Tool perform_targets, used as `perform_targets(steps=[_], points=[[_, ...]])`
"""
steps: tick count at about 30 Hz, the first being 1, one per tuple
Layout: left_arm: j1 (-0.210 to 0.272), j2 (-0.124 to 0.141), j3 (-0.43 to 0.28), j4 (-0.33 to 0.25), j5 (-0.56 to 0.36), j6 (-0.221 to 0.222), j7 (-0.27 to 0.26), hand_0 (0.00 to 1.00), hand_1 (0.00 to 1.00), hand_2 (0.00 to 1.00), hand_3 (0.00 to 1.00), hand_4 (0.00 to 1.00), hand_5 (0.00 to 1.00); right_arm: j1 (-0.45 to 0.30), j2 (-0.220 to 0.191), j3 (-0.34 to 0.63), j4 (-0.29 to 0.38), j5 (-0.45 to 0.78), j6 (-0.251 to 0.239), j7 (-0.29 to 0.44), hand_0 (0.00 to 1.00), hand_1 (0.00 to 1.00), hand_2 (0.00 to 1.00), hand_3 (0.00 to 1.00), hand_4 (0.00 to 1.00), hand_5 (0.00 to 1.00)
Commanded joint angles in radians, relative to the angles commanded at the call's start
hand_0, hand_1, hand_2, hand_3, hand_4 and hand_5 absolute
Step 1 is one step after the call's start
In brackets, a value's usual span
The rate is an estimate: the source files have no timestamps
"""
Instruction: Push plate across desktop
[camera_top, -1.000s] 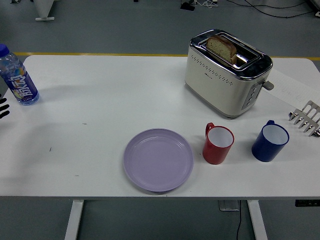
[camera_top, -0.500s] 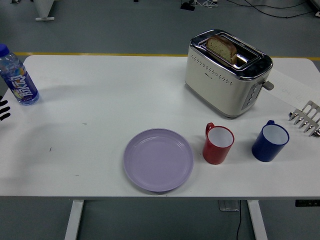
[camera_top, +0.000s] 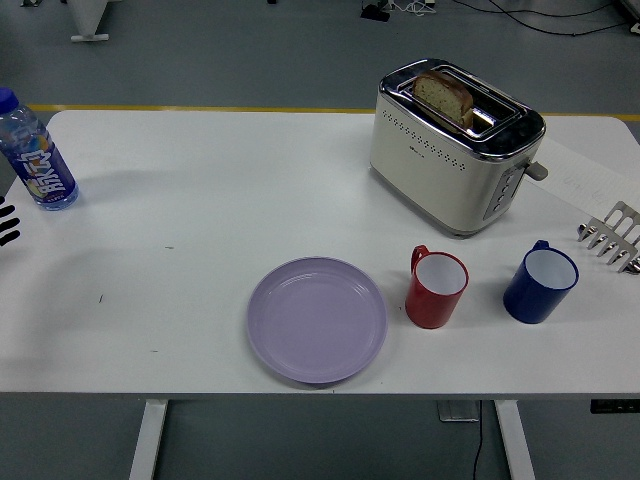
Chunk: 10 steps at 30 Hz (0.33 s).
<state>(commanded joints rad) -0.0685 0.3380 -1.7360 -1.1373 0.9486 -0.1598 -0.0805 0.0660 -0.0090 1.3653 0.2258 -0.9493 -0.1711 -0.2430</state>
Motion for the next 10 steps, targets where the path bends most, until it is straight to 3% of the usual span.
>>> perform_targets(steps=[10], points=[[-0.005, -0.001, 0.009, -0.001, 0.0, 0.0, -0.001, 0.761, 0.773, 0.76, 0.718, 0.589, 0.998, 0.002, 0.0, -0.004, -0.002, 0.008, 0.0, 0.006, 0.689, 0.64, 0.746, 0.731, 0.468, 0.491]])
